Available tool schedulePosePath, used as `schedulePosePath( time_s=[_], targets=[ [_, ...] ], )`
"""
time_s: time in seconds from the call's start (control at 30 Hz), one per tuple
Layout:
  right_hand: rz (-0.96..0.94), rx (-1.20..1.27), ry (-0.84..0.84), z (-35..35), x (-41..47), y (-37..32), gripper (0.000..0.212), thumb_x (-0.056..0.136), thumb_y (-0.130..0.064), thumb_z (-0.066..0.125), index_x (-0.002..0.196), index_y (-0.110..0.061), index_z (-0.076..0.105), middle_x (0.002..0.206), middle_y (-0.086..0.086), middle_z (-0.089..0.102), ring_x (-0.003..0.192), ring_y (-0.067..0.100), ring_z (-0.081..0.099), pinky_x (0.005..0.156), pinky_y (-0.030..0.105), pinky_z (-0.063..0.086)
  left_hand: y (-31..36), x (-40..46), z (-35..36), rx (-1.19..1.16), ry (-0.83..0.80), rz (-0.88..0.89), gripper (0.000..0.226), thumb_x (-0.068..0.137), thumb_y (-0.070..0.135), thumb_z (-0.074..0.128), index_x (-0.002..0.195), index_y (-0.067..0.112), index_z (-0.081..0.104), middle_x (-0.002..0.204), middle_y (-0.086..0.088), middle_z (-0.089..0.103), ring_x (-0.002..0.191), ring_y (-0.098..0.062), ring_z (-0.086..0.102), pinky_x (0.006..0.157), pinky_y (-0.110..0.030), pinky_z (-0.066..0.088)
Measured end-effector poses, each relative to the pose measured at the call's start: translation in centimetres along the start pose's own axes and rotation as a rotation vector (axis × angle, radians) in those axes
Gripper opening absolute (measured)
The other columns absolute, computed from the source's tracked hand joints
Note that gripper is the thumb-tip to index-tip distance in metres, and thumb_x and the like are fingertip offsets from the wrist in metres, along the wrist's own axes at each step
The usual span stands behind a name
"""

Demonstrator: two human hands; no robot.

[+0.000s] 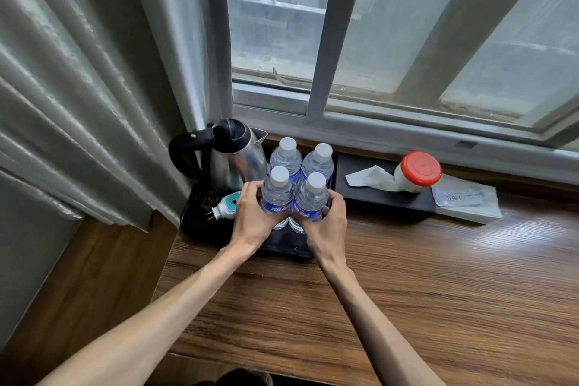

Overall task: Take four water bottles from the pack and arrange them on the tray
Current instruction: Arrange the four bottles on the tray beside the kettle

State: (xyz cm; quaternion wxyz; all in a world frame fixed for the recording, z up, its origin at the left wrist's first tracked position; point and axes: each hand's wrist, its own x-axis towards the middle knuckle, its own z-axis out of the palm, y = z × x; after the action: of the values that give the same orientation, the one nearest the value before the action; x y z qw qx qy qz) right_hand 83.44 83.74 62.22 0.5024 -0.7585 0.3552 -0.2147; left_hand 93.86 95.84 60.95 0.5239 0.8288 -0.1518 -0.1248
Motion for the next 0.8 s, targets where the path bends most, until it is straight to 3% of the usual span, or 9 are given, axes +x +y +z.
schedulePosePath(
  time_s=[0.3, 0.37, 0.5, 0.67, 0.8],
  targets=[
    [-0.016, 0.008, -0.012, 0.3, -0.3, 0.5, 0.081, 0.065, -0.038, 0.091, 0.13, -0.016, 0.048, 0.125, -0.002, 0.051, 0.1, -0.002, 0.059, 0.09, 0.035, 0.057, -0.1, 0.0, -0.4, 0.009, -0.043, 0.051, 0.078, 0.049, 0.06, 0.089, 0.11, 0.025, 0.054, 0.108, 0.006, 0.055, 0.106, -0.013, 0.06, 0.091, -0.043, 0.057],
    [-0.019, 0.004, -0.011, 0.0, -0.3, 0.3, 0.081, 0.065, -0.042, 0.089, 0.13, -0.017, 0.049, 0.125, -0.002, 0.052, 0.101, -0.002, 0.058, 0.092, 0.034, 0.056, 0.4, 0.0, -0.3, 0.016, -0.021, 0.056, 0.075, 0.048, 0.056, 0.092, 0.105, 0.022, 0.055, 0.104, 0.005, 0.056, 0.1, -0.013, 0.061, 0.086, -0.041, 0.057],
    [-0.029, -0.006, 0.001, 0.0, -0.4, 0.1, 0.078, 0.064, -0.048, 0.087, 0.127, -0.021, 0.051, 0.121, -0.005, 0.053, 0.11, 0.012, 0.058, 0.096, 0.038, 0.053, 1.1, -0.3, -0.1, 0.052, 0.003, 0.096, 0.068, 0.051, 0.038, 0.095, 0.102, 0.015, 0.056, 0.1, 0.001, 0.057, 0.094, -0.015, 0.058, 0.078, -0.027, 0.048],
    [-0.028, -0.003, 0.002, 0.0, -0.6, -0.1, 0.078, 0.065, -0.044, 0.089, 0.128, -0.019, 0.051, 0.124, -0.002, 0.053, 0.109, 0.01, 0.058, 0.096, 0.037, 0.053, 1.2, -0.7, -0.1, 0.042, 0.005, 0.104, 0.068, 0.055, 0.032, 0.095, 0.108, 0.017, 0.056, 0.104, 0.001, 0.056, 0.1, -0.016, 0.057, 0.085, -0.03, 0.05],
    [-0.003, 0.001, -0.028, 0.0, -0.8, -0.1, 0.083, 0.064, -0.047, 0.088, 0.131, -0.021, 0.047, 0.127, -0.003, 0.053, 0.115, 0.014, 0.058, 0.098, 0.042, 0.052, 1.5, -0.8, -0.2, 0.038, -0.031, 0.116, 0.069, 0.056, 0.031, 0.094, 0.112, 0.024, 0.053, 0.106, 0.004, 0.052, 0.107, -0.015, 0.053, 0.087, -0.024, 0.043]
  ],
)
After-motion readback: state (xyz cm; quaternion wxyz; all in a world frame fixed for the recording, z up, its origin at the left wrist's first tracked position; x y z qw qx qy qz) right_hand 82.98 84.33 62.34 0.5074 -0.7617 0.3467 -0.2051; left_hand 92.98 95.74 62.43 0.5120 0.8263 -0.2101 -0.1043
